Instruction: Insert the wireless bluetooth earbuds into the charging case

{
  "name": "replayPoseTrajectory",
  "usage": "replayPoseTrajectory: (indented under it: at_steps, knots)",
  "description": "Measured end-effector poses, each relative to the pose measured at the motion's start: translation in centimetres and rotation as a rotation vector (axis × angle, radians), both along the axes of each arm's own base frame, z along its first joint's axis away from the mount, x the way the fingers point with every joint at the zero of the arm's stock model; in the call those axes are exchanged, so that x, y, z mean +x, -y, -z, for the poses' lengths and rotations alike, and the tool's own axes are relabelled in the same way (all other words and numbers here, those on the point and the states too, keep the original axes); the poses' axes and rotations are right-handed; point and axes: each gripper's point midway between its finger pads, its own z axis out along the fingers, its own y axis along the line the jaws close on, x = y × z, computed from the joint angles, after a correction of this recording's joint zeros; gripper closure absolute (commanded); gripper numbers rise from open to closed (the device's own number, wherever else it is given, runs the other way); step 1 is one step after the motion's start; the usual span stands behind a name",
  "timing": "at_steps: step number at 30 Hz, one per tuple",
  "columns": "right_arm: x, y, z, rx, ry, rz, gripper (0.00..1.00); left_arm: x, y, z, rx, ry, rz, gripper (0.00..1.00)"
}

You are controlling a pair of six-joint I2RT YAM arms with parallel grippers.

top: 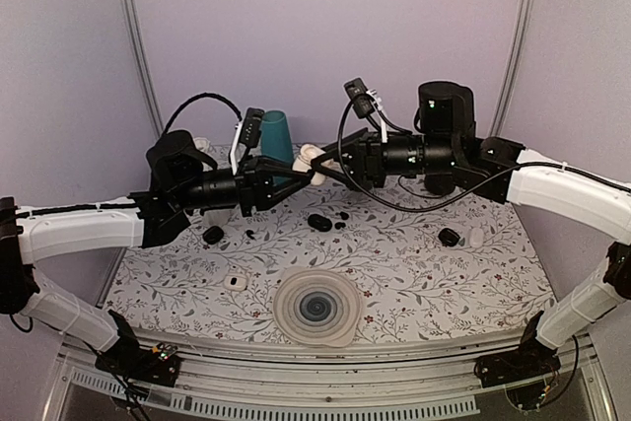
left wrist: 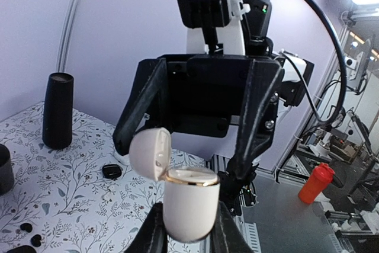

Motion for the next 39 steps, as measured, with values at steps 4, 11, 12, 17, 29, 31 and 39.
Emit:
replayPoseTrajectory:
  at_steps: [4,11,12,17,29,31,39]
  knots:
    - [0.1,0.4,0.0,0.002,0.0,0.025,0.27,0.6,-0.2,0.4,0.004,-0.018,-0.026,1.0]
    - [1.6,3.1,-0.1,0.009,-0.002,0.141,0.2,1.0,-0.5,0.8,0.006,-0.033,-0.044,1.0]
    - [1.9,3.7,0.0,0.011,-0.008,0.164,0.2,1.0,-0.5,0.8,0.006,-0.034,-0.045,1.0]
    - [3.4,6.5,1.9,-0.011,-0.043,0.287,0.17,1.2,-0.6,0.9,0.006,-0.037,-0.052,1.0]
    - [5.2,11.2,9.7,-0.19,-0.178,0.569,0.26,1.6,-0.9,0.9,0.006,-0.038,-0.062,1.0]
    - [5.6,11.9,11.4,-0.226,-0.217,0.605,0.3,1.6,-0.9,0.9,0.006,-0.038,-0.062,1.0]
    - [7.0,18.5,20.9,-0.37,-0.465,0.804,0.43,1.6,-0.9,0.9,0.006,-0.038,-0.063,1.0]
